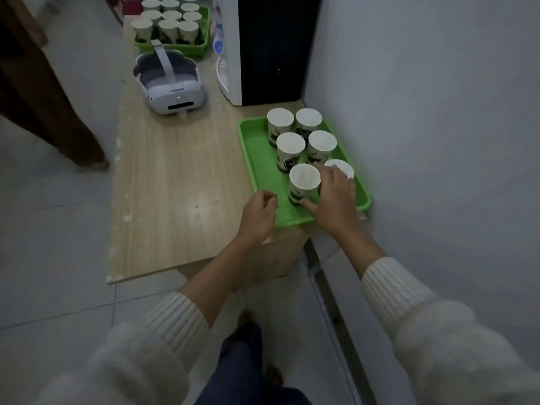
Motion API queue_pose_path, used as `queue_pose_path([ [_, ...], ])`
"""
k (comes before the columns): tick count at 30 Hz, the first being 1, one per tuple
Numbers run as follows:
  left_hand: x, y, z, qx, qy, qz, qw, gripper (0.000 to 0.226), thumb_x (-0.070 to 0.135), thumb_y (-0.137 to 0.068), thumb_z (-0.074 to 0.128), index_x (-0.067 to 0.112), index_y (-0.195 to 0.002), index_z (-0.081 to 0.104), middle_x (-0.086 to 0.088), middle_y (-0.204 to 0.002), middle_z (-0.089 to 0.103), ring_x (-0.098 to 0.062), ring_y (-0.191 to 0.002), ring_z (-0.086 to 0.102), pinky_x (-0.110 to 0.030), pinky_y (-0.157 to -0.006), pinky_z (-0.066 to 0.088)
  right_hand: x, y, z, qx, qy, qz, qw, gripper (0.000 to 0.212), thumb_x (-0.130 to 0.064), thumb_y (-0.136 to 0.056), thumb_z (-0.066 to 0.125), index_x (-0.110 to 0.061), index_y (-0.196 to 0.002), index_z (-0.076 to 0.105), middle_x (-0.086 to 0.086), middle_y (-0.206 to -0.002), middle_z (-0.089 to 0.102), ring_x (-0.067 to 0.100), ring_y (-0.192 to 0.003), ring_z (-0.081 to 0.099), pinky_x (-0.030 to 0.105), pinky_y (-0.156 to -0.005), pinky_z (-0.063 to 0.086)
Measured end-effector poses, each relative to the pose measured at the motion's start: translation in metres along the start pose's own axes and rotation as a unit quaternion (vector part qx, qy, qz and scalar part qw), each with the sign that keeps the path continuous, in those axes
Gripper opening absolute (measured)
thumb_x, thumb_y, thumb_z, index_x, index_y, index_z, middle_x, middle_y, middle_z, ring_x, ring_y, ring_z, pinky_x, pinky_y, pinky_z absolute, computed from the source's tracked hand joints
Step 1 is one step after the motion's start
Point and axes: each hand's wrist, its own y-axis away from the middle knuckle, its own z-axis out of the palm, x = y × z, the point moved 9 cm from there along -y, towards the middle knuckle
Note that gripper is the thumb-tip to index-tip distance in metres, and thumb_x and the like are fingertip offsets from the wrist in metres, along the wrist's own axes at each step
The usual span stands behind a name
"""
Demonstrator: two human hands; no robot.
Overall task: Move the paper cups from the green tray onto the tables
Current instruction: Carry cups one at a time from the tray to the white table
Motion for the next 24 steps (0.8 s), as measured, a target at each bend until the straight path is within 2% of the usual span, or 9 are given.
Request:
queue_pose_path([
  [3, -0.013, -0.031, 0.014, -0.017, 0.082, -0.084, 0.993, 0.026, 0.034, -0.099, 0.038, 0.017, -0.088, 0.054, -0.004, -0.097, 0.057, -0.023, -0.095, 0.056, -0.049, -0.097, 0.046, 0.003, -0.032, 0.017, -0.065, 0.076, -0.022, 0.995, 0.09, -0.04, -0.073, 0.076, -0.016, -0.146, 0.028, 0.008, -0.151, 0.032, 0.026, -0.147, 0.013, 0.061, -0.114, 0.005],
  [6, -0.018, -0.057, 0.023, -0.033, 0.121, -0.148, 0.981, 0.039, 0.045, -0.099, 0.032, 0.013, -0.098, 0.053, -0.009, -0.104, 0.055, -0.023, -0.099, 0.054, -0.047, -0.102, 0.044, 0.004, -0.054, 0.037, -0.131, 0.118, -0.051, 0.983, 0.094, -0.05, -0.072, 0.073, -0.02, -0.147, 0.024, 0.008, -0.153, 0.03, 0.025, -0.149, 0.002, 0.065, -0.112, -0.004],
  [10, -0.021, -0.074, 0.038, -0.077, 0.14, -0.2, 0.967, 0.062, 0.049, -0.099, 0.027, 0.001, -0.134, 0.044, -0.013, -0.132, 0.05, -0.026, -0.121, 0.05, -0.041, -0.104, 0.042, 0.007, -0.067, 0.047, -0.153, 0.144, -0.063, 0.976, 0.079, -0.049, -0.073, 0.072, -0.025, -0.14, 0.037, 0.006, -0.14, 0.046, 0.022, -0.147, 0.009, 0.063, -0.11, -0.012],
  [13, -0.023, -0.08, 0.049, -0.099, 0.151, -0.226, 0.957, 0.066, 0.051, -0.098, 0.026, 0.002, -0.142, 0.036, -0.015, -0.141, 0.045, -0.026, -0.124, 0.047, -0.039, -0.105, 0.04, 0.007, -0.073, 0.044, -0.15, 0.131, -0.054, 0.978, 0.073, -0.047, -0.073, 0.073, -0.026, -0.136, 0.042, 0.004, -0.134, 0.05, 0.022, -0.142, 0.022, 0.058, -0.113, -0.012],
  [15, -0.028, -0.083, 0.053, -0.095, 0.177, -0.257, 0.945, 0.068, 0.053, -0.097, 0.027, 0.0, -0.138, 0.038, -0.017, -0.133, 0.049, -0.024, -0.104, 0.051, -0.038, -0.097, 0.042, 0.007, -0.075, 0.04, -0.141, 0.111, -0.045, 0.983, 0.072, -0.047, -0.071, 0.074, -0.027, -0.133, 0.045, 0.003, -0.13, 0.051, 0.021, -0.137, 0.029, 0.056, -0.115, -0.01],
  [17, -0.032, -0.079, 0.056, -0.09, 0.21, -0.289, 0.93, 0.068, 0.056, -0.096, 0.028, -0.003, -0.126, 0.045, -0.015, -0.103, 0.055, -0.019, -0.076, 0.048, -0.037, -0.084, 0.042, 0.006, -0.076, 0.032, -0.129, 0.086, -0.037, 0.987, 0.073, -0.046, -0.068, 0.075, -0.027, -0.132, 0.045, 0.003, -0.13, 0.051, 0.023, -0.135, 0.031, 0.054, -0.116, -0.005],
  [18, -0.032, -0.077, 0.058, -0.096, 0.225, -0.302, 0.921, 0.066, 0.056, -0.096, 0.028, -0.003, -0.118, 0.048, -0.012, -0.093, 0.054, -0.018, -0.069, 0.047, -0.037, -0.083, 0.042, 0.006, -0.077, 0.028, -0.125, 0.071, -0.038, 0.989, 0.075, -0.045, -0.067, 0.076, -0.027, -0.133, 0.045, 0.004, -0.13, 0.051, 0.024, -0.135, 0.032, 0.053, -0.117, -0.001],
  [21, -0.03, -0.068, 0.065, -0.119, 0.287, -0.316, 0.896, 0.056, 0.049, -0.099, 0.028, -0.002, -0.102, 0.051, -0.015, -0.092, 0.057, -0.024, -0.081, 0.058, -0.04, -0.092, 0.045, 0.0, -0.074, 0.019, -0.126, 0.011, -0.056, 0.99, 0.079, -0.039, -0.065, 0.079, -0.025, -0.134, 0.044, 0.006, -0.127, 0.051, 0.027, -0.129, 0.037, 0.046, -0.114, 0.019],
  [24, -0.022, -0.054, 0.063, -0.115, 0.318, -0.308, 0.89, 0.038, 0.033, -0.101, 0.038, -0.001, -0.095, 0.053, -0.016, -0.091, 0.057, -0.025, -0.082, 0.06, -0.04, -0.091, 0.05, -0.004, -0.065, 0.01, -0.138, -0.105, -0.053, 0.983, 0.082, -0.028, -0.064, 0.082, -0.025, -0.135, 0.041, 0.006, -0.127, 0.046, 0.024, -0.118, 0.043, 0.036, -0.094, 0.039],
])
